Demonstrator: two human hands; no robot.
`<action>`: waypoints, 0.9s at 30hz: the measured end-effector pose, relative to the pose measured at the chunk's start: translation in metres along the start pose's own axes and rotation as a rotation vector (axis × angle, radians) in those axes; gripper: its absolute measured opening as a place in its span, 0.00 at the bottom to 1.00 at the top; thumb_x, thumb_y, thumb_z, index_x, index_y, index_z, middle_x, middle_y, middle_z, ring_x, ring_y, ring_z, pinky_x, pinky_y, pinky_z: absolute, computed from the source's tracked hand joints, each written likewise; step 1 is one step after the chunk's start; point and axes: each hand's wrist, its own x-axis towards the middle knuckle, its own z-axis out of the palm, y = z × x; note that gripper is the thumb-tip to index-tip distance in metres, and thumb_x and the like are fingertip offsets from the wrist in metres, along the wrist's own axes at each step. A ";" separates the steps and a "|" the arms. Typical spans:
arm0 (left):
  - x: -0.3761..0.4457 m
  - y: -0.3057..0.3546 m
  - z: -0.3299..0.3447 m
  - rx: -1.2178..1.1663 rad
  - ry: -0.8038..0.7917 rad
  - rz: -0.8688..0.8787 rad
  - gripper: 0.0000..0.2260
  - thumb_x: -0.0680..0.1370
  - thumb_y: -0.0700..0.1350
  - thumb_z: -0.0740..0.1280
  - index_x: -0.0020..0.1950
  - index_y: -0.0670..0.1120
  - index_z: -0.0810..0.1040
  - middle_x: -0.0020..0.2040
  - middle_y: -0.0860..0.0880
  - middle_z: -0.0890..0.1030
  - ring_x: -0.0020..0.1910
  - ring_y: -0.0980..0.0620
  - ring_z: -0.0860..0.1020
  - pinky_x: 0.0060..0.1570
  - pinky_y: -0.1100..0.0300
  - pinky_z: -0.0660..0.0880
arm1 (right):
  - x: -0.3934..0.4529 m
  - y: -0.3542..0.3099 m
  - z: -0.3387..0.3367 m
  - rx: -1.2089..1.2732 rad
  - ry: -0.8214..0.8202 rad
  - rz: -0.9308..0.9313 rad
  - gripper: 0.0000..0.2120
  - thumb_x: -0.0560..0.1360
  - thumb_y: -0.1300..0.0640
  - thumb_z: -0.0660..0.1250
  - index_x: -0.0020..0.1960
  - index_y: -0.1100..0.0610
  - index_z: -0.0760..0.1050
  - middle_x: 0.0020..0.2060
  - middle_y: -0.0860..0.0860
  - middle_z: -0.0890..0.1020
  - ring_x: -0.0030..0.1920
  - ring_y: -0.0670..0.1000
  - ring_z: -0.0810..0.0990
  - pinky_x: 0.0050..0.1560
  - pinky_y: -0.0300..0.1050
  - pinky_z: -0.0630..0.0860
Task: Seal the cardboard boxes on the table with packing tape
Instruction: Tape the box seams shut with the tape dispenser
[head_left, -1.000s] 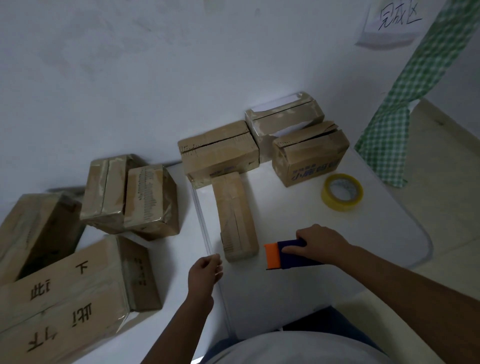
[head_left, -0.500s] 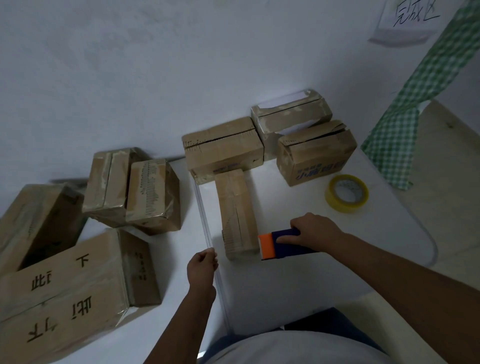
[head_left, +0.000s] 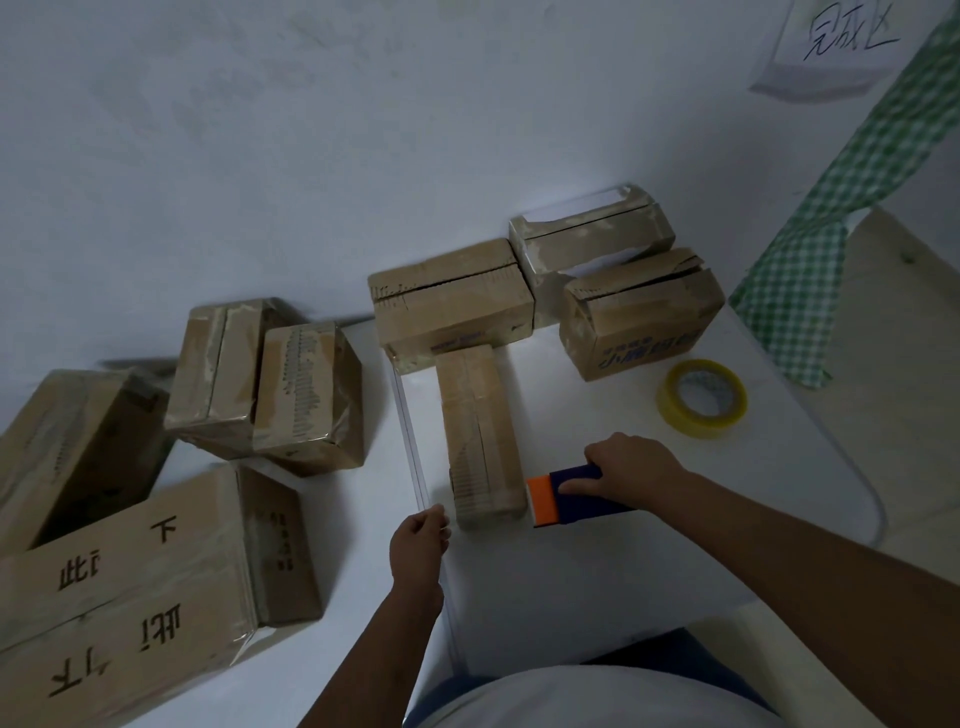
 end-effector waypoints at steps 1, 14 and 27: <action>0.000 0.000 0.000 0.021 -0.022 0.005 0.08 0.80 0.45 0.67 0.54 0.40 0.77 0.46 0.44 0.80 0.45 0.50 0.78 0.45 0.60 0.75 | 0.000 -0.002 0.001 0.007 -0.005 0.001 0.29 0.70 0.25 0.57 0.35 0.52 0.65 0.32 0.48 0.70 0.30 0.46 0.69 0.29 0.42 0.62; 0.022 0.011 -0.015 0.230 -0.108 0.068 0.16 0.75 0.47 0.75 0.57 0.42 0.74 0.52 0.45 0.77 0.49 0.52 0.75 0.45 0.59 0.70 | -0.013 -0.041 0.025 0.063 -0.086 0.092 0.32 0.74 0.28 0.54 0.49 0.57 0.74 0.47 0.53 0.80 0.45 0.52 0.80 0.38 0.43 0.69; 0.041 0.027 -0.056 0.979 -0.060 0.478 0.19 0.82 0.40 0.62 0.73 0.39 0.69 0.72 0.39 0.69 0.67 0.42 0.73 0.65 0.53 0.69 | -0.021 -0.042 0.028 0.108 -0.104 0.105 0.29 0.74 0.29 0.54 0.46 0.56 0.71 0.48 0.53 0.80 0.45 0.51 0.79 0.39 0.43 0.69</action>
